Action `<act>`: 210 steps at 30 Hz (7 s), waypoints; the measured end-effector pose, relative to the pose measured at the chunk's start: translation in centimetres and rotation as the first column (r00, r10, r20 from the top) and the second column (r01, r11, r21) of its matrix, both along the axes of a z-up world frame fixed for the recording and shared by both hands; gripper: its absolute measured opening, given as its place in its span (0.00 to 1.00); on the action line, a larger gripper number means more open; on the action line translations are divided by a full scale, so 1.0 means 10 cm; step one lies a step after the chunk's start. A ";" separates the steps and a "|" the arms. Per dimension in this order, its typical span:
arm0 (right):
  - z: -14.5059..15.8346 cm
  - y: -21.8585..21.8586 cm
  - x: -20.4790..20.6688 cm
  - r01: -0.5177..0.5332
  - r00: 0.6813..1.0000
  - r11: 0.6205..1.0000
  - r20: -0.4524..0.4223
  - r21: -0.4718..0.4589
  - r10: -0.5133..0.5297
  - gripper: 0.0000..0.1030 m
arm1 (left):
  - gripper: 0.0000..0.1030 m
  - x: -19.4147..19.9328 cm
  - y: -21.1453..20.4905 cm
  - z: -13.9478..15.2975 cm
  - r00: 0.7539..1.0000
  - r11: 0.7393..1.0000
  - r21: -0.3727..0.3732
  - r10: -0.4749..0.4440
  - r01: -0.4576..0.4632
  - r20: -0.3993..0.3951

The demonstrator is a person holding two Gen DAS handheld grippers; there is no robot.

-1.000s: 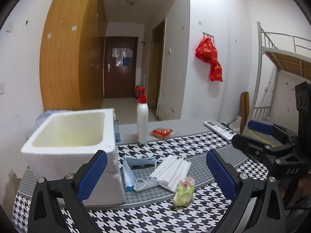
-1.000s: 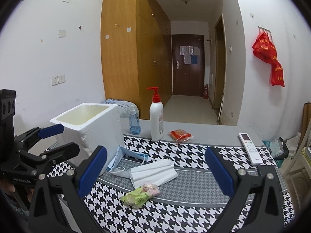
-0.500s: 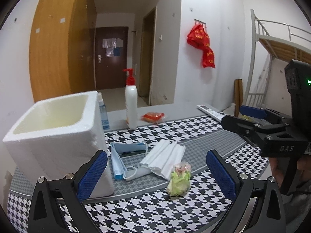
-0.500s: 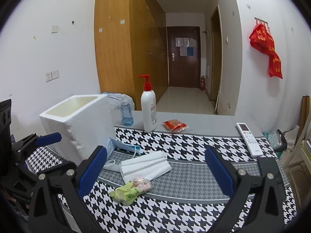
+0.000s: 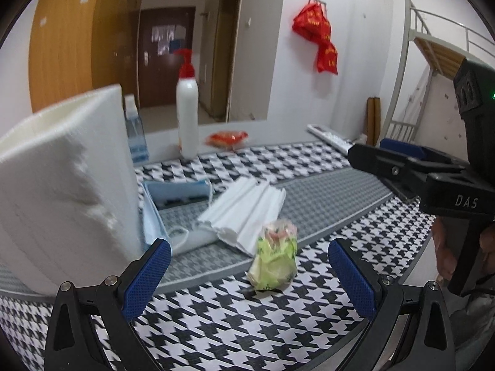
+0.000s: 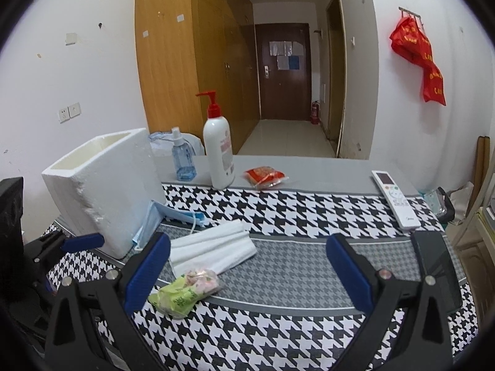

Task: Organize soft objects

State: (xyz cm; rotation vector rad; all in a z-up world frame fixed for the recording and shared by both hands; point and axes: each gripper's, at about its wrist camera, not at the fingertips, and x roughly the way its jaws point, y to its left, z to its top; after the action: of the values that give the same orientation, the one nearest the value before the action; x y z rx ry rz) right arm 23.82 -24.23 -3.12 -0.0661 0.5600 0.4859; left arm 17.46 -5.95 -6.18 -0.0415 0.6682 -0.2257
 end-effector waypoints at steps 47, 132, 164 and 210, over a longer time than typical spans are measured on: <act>-0.43 0.06 0.20 -0.047 0.989 0.999 -0.144 0.002 0.047 0.99 | 0.36 0.21 -0.27 -0.48 0.986 0.999 0.030 -0.031 0.036 -0.162; -0.46 0.60 0.40 -0.178 0.957 0.981 -0.247 -0.074 0.155 0.14 | 0.36 -0.21 0.27 -0.29 0.991 0.992 0.045 0.120 -0.117 -0.057; 0.09 0.49 -0.29 -0.195 0.980 0.980 -0.049 -0.038 0.193 0.14 | 0.36 -0.56 0.24 0.17 0.985 0.985 0.062 0.154 -0.159 0.083; 0.73 0.69 -0.36 -0.238 0.958 0.971 0.167 0.000 0.235 0.14 | 0.36 -0.53 0.44 1.12 0.916 0.962 0.065 0.231 -0.266 0.327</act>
State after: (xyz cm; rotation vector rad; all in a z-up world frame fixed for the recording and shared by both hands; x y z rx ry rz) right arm 20.21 -17.30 4.22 -0.1540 0.3847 0.7126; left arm 12.17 -1.53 5.05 0.0144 0.3475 0.0514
